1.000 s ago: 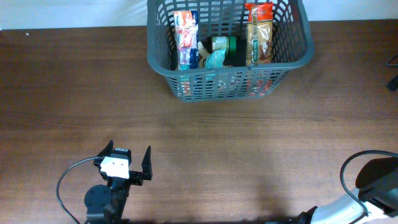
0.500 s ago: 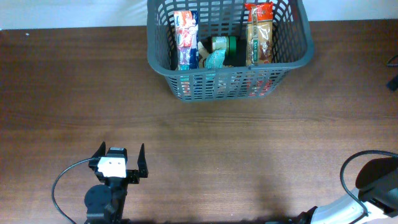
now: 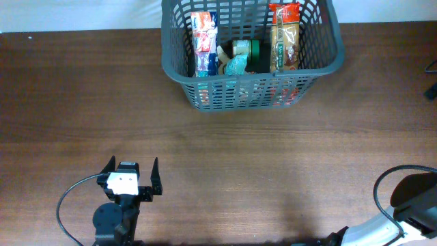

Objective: Pack container

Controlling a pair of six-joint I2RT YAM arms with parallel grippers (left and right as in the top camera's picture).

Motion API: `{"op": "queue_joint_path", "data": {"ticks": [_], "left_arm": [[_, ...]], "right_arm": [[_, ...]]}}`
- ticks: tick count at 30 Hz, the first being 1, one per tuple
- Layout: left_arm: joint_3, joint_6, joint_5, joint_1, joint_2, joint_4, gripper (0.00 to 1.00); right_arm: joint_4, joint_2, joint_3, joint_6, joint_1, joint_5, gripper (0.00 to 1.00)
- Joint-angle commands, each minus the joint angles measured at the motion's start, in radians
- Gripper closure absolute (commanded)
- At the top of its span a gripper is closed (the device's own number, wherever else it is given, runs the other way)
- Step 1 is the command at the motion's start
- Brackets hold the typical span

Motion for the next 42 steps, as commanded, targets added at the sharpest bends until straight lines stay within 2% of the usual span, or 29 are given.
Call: {"op": "queue_joint_path", "data": {"ticks": [1,30,37,42], "left_arm": [[-0.01,0.016,-0.014,0.005,-0.01,0.001,0.01],[-0.01,0.016,-0.014,0.005,-0.01,0.001,0.01],[-0.01,0.016,-0.014,0.005,-0.01,0.001,0.01],[-0.01,0.016,-0.014,0.005,-0.01,0.001,0.01]], "right_arm": [[0.001,0.002,-0.006,0.005,-0.002,-0.002,0.01],[0.006,0.002,-0.006,0.005,-0.002,0.008,0.01],[0.08,-0.04,-0.006,0.006,-0.002,0.004,0.01],[0.236,-0.131,-0.006,0.005,0.002,-0.017,0.01]]}}
